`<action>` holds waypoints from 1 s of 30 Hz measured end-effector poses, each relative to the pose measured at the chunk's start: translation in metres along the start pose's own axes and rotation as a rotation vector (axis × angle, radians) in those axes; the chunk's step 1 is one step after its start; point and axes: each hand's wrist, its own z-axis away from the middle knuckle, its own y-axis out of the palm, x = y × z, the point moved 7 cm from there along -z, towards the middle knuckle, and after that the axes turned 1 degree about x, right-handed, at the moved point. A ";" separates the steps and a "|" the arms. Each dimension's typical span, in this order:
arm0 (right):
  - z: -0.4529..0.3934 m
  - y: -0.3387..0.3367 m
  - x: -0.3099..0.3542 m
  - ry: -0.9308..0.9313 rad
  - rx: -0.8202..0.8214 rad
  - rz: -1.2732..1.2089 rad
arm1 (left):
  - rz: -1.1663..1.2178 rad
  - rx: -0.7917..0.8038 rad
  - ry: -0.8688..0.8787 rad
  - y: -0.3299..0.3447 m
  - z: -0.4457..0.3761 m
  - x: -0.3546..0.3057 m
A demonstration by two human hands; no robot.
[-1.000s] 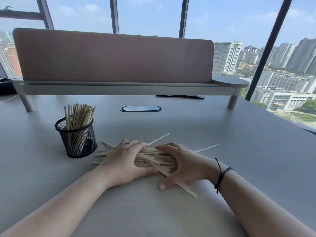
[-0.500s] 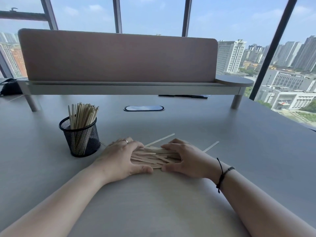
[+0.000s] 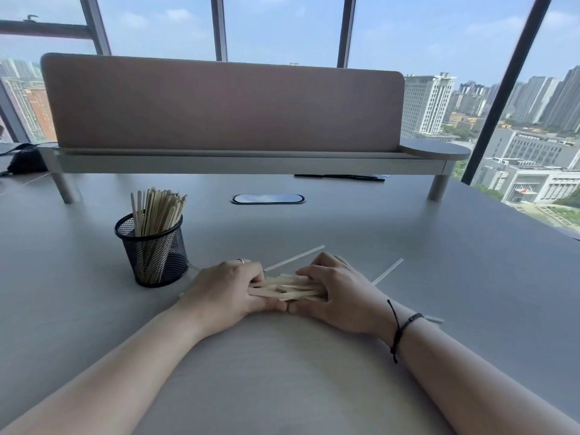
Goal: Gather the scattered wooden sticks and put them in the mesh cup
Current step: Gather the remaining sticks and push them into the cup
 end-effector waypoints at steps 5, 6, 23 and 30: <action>0.000 -0.002 0.004 -0.031 -0.060 0.030 | -0.089 -0.130 0.082 -0.005 -0.002 -0.001; 0.000 -0.002 0.005 -0.040 -0.072 0.044 | -0.103 -0.159 0.102 -0.006 -0.002 -0.002; -0.002 -0.006 0.005 0.038 -0.097 0.154 | -0.347 -0.085 0.069 -0.012 -0.001 -0.006; -0.002 -0.004 0.003 0.081 -0.077 0.172 | -0.284 -0.034 0.070 -0.015 0.001 -0.006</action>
